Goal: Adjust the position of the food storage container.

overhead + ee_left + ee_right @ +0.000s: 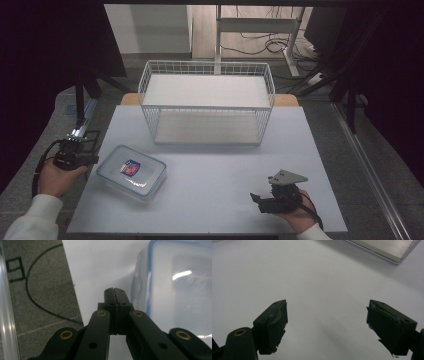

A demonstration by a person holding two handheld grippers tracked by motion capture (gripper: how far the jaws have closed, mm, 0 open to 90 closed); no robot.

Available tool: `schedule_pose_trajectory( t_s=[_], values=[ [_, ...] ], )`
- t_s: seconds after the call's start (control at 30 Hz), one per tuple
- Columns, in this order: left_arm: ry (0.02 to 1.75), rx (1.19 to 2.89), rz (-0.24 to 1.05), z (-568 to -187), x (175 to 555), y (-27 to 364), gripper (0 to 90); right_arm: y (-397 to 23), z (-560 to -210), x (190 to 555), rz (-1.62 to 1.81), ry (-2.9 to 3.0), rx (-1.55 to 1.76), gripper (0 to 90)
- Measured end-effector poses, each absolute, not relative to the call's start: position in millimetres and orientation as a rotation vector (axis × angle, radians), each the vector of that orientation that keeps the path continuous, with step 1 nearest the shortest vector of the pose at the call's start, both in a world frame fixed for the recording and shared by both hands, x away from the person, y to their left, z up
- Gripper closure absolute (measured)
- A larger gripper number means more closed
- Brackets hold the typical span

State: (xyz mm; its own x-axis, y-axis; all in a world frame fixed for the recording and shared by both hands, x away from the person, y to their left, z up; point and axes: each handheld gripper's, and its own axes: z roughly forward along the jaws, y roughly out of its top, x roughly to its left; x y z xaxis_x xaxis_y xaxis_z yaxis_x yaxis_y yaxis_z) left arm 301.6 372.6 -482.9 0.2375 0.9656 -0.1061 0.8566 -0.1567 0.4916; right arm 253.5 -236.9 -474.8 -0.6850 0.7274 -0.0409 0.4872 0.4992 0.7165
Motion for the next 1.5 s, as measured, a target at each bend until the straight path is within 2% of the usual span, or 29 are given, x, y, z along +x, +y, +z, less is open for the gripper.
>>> schedule_pose_trajectory(
  t_s=[0.27,0.57,0.87,1.5],
  values=[
    [1.686,2.096,0.284,-491.4,300.3,375.2,90.0,-235.8,-475.6,253.8,1.01,2.419,1.035,17.3],
    [1.66,2.161,0.273,-498.0,300.7,361.5,90.0,-235.1,-475.4,253.6,1.014,2.422,1.041,17.3],
    [1.642,2.154,0.244,-498.1,297.3,359.4,90.0,-235.5,-475.4,253.9,1.013,2.42,1.045,17.3],
    [1.462,2.234,0.16,-496.4,290.8,306.7,90.0,-235.2,-475.7,253.8,1.005,2.425,1.047,17.3]
  ],
)
